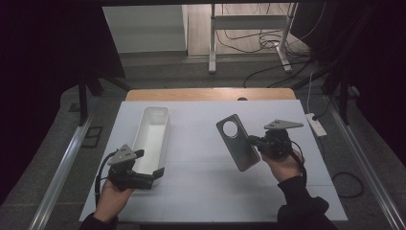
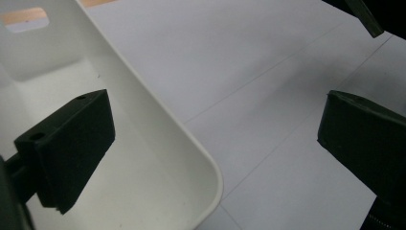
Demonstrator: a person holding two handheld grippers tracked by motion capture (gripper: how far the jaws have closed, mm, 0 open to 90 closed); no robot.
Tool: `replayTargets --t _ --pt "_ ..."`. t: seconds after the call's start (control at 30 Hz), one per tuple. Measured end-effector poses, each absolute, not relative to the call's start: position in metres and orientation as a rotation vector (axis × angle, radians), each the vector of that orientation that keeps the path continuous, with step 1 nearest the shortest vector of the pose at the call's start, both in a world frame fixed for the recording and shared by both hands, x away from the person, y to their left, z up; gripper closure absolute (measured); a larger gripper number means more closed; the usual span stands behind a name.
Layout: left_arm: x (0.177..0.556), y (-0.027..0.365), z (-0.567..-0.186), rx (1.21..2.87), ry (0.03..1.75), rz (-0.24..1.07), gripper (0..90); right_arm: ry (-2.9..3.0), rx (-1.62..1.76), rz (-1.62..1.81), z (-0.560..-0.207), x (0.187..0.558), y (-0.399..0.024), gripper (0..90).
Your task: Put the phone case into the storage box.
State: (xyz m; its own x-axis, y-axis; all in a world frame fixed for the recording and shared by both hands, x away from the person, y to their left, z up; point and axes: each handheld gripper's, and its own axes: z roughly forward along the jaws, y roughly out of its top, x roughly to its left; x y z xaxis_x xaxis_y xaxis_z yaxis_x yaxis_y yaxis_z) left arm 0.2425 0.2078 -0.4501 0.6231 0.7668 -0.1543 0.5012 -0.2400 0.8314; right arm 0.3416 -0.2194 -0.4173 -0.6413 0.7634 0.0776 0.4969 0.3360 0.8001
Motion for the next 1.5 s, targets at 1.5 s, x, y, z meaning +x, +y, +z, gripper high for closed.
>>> replayTargets --t 1.5 --pt "0.300 0.138 -0.436 1.915 0.896 0.256 0.0 2.306 1.053 1.258 -0.411 0.345 -0.179 88.4"
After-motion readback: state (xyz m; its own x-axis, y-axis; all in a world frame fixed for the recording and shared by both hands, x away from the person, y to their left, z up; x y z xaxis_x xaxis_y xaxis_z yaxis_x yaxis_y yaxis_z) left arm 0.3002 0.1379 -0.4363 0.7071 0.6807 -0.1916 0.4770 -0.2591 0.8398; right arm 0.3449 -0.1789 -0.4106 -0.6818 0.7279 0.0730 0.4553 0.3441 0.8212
